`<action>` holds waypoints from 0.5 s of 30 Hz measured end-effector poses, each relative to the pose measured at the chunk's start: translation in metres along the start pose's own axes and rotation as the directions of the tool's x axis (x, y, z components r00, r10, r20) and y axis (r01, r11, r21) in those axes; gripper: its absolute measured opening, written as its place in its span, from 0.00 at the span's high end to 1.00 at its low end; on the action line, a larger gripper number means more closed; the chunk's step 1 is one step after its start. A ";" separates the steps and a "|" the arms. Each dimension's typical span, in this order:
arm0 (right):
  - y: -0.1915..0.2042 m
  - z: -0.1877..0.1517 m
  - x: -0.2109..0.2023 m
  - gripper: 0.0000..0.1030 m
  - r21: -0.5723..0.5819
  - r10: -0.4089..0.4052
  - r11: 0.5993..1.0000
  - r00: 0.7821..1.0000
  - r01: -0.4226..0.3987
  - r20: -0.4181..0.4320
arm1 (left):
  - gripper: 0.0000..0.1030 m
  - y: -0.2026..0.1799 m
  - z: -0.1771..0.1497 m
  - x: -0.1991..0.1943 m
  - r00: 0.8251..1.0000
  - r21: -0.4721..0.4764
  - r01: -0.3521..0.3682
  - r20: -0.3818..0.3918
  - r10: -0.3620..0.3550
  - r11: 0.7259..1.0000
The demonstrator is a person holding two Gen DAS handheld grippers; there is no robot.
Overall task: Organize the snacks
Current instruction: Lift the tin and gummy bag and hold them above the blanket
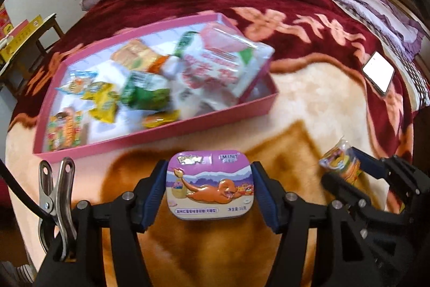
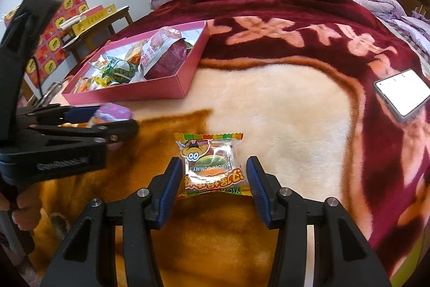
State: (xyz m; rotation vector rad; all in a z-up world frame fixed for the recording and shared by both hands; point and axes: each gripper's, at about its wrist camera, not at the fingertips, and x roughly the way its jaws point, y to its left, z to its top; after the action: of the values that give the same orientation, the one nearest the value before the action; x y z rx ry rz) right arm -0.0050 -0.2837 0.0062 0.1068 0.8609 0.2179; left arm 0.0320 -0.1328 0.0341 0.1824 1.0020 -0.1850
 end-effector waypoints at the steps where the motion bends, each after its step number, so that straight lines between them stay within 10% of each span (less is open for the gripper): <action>1: 0.001 0.000 0.000 0.53 0.001 -0.003 1.000 1.000 0.003 0.000 | 0.37 0.004 -0.001 -0.002 1.000 -0.005 -0.005 0.006 0.005 1.000; 15: 0.045 0.007 -0.001 0.63 -0.059 0.071 0.996 0.997 -0.072 -0.012 | 0.37 0.063 -0.010 -0.033 0.997 -0.122 -0.031 0.064 0.039 0.992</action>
State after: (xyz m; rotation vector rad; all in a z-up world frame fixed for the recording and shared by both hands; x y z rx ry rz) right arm -0.0066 -0.2406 0.0198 0.0813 0.8603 0.3107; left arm 0.0210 -0.0673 0.0611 0.0825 0.9400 -0.0977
